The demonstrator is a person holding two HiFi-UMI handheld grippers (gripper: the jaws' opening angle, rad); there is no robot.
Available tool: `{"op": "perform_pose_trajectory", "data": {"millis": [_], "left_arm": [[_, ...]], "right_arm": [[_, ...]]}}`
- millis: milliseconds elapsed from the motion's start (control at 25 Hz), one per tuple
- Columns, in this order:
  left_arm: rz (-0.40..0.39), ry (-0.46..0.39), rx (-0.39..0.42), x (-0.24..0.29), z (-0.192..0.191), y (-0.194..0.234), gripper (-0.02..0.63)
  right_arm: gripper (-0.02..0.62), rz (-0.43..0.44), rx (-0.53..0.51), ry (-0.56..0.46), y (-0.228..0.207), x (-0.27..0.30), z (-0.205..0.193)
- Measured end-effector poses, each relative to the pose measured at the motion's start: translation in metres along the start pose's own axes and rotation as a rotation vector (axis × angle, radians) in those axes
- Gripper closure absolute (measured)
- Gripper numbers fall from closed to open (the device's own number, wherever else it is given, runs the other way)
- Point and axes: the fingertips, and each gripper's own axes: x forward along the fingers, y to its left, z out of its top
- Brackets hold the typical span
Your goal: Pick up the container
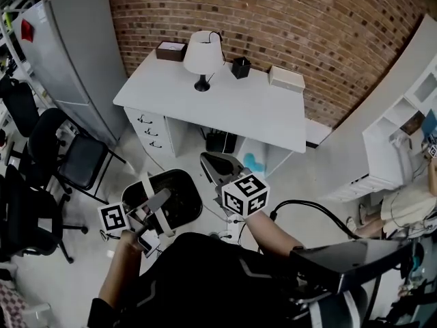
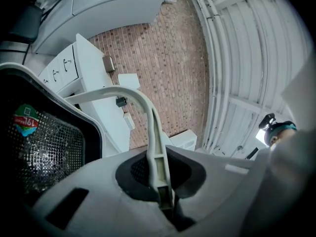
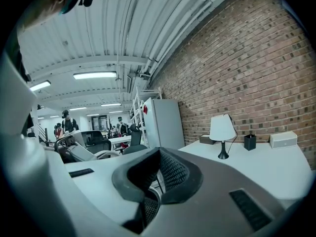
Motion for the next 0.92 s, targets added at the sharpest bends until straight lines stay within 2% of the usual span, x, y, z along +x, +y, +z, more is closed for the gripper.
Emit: {"op": "perform_pose_trajectory", "data": {"millis": [920], "left_arm": [[-0.010,0.043,-0.022,0.007,-0.010,-0.001,0.595]], "right_arm": [[0.588,-0.042,-0.005,-0.014,-0.012,-0.009,0.006]]}}
